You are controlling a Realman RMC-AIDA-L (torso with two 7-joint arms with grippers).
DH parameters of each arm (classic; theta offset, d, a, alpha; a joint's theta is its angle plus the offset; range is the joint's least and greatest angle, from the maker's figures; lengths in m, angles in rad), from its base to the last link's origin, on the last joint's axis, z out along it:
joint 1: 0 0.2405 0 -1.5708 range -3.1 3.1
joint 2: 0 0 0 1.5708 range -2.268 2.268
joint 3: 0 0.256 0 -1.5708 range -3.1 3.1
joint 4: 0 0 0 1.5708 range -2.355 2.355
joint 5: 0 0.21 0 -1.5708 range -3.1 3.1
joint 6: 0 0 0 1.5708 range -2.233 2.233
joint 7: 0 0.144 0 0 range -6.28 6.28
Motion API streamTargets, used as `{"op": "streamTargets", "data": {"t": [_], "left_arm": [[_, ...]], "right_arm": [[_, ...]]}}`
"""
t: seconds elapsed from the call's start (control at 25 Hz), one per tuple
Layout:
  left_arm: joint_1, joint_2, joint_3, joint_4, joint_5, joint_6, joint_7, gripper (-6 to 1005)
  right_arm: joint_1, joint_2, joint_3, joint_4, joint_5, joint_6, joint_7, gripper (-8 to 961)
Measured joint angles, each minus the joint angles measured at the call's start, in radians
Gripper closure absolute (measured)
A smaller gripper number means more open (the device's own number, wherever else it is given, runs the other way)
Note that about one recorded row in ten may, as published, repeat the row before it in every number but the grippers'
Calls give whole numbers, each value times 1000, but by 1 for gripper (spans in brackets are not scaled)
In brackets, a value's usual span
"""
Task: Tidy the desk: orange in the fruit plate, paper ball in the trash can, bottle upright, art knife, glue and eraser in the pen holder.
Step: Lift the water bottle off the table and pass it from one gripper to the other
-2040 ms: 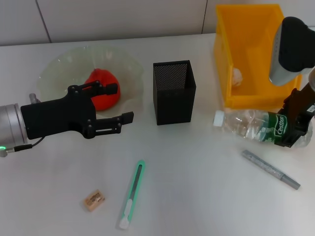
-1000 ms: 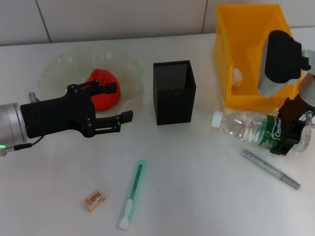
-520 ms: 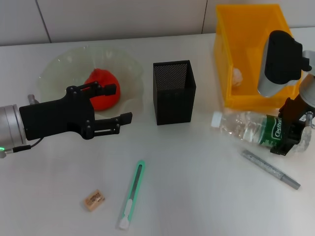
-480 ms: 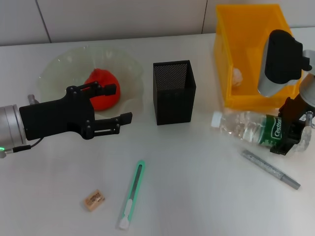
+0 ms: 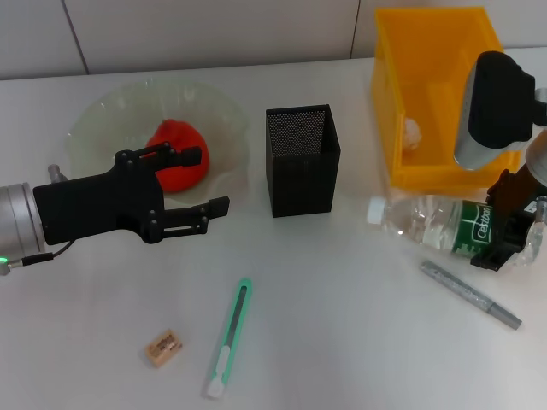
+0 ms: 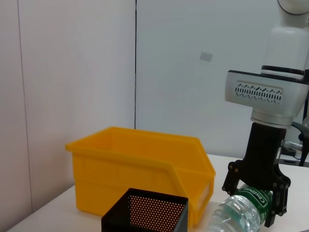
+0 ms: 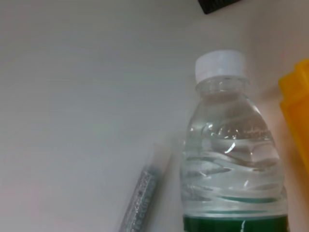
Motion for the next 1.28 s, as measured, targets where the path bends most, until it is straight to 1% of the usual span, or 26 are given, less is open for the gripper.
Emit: {"op": "streamTargets", "data": {"t": [0.32, 0.84, 0.88, 0.92, 1.0, 1.08, 1.12, 1.28], "left_arm": [[1, -2, 0, 0, 0, 2, 1, 203], [-7, -1, 0, 0, 0, 2, 1, 204], [-8, -2, 0, 0, 0, 2, 1, 204], [-8, -2, 0, 0, 0, 2, 1, 204], [-8, -2, 0, 0, 0, 2, 1, 205], [-8, -1, 0, 0, -1, 2, -1, 205], [-8, -1, 0, 0, -1, 2, -1, 205], [-8, -1, 0, 0, -8, 2, -2, 205]], "right_arm": [[-36, 5, 0, -67, 7, -14, 0, 185], [-99, 8, -11, -193, 69, -58, 0, 184], [-118, 8, -25, -227, 90, -68, 1, 184], [-118, 8, -25, -227, 90, -68, 1, 184], [-140, 9, -42, -264, 111, -81, 5, 185], [-177, 9, -54, -333, 136, -106, 11, 185], [-177, 9, -54, -333, 136, -106, 11, 185], [-239, 10, -46, -442, 182, -136, 12, 185]]}}
